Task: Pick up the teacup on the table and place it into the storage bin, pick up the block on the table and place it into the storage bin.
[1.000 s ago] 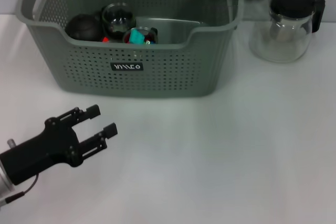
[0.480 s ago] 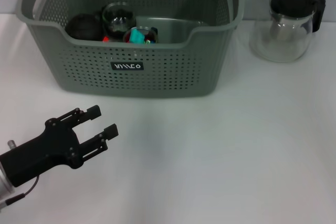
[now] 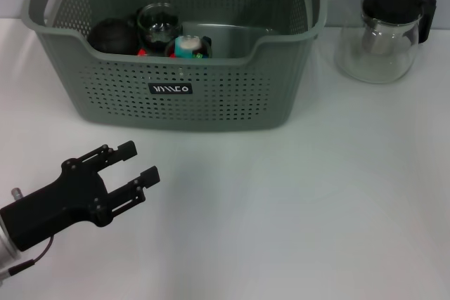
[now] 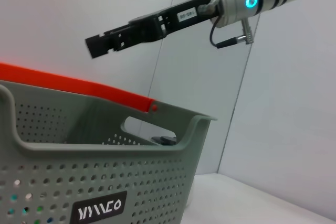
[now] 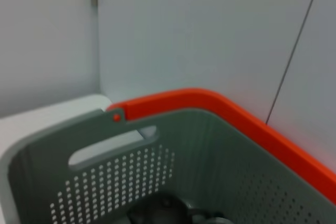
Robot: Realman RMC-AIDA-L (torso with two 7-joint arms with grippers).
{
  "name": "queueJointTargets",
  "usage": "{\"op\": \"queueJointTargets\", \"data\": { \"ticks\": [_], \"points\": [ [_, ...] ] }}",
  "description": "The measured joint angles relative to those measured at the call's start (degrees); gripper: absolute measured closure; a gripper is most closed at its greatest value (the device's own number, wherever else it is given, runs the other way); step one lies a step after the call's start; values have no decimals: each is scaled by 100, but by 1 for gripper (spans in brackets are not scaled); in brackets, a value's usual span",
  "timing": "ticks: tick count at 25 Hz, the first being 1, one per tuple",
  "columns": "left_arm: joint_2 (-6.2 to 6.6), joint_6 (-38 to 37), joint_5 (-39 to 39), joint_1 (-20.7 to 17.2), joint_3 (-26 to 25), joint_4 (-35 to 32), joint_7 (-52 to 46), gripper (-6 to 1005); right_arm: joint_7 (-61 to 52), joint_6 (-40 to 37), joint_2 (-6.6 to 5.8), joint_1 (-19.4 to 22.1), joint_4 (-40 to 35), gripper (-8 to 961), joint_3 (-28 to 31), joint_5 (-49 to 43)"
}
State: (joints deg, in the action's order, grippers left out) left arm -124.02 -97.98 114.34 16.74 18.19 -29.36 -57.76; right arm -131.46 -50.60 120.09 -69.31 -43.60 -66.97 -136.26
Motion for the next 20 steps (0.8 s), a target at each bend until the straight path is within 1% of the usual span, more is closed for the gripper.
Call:
{"op": "queueJointTargets", "data": {
  "ticks": [2,4,6,8,9,10,12,13,15,18,20],
  "points": [
    [0,-23,-3,-7,-1,0,1,343,112,-161,9,317,-434,477,-6,248],
    [0,-34,-12,-13,2,1,2,343,408,-392,21,837,-1076,393,-43,782],
    [1,-49,-29,-23,1,0,2,343,891,-687,25,1500,-1642,308,-55,1589],
    [1,-89,-46,-31,-1,0,2,343,1747,-1110,21,2351,-2066,224,-42,2715],
    [3,-125,-42,-33,2,1,2,343,2353,-1400,6,2846,-2206,124,-19,3388],
    [17,-206,-21,-39,0,-9,2,343,2839,-1665,0,3171,-2235,24,-9,3871],
    [53,-440,46,-51,8,-61,3,343,3994,-2437,-33,3954,-2231,26,26,4813],
    [87,-649,106,-61,11,-122,5,343,4476,-2838,-42,4327,-2207,27,65,5100],
    [142,-1041,242,-58,30,-269,4,343,5230,-3568,-24,4909,-2163,28,205,5356],
    [256,-1708,628,64,72,-598,-157,343,5903,-4262,5,5505,-1856,29,528,5294],
    [310,-1793,770,170,98,-681,-327,343,6132,-4593,-3,5662,-1451,29,786,5243]
  ]
}}
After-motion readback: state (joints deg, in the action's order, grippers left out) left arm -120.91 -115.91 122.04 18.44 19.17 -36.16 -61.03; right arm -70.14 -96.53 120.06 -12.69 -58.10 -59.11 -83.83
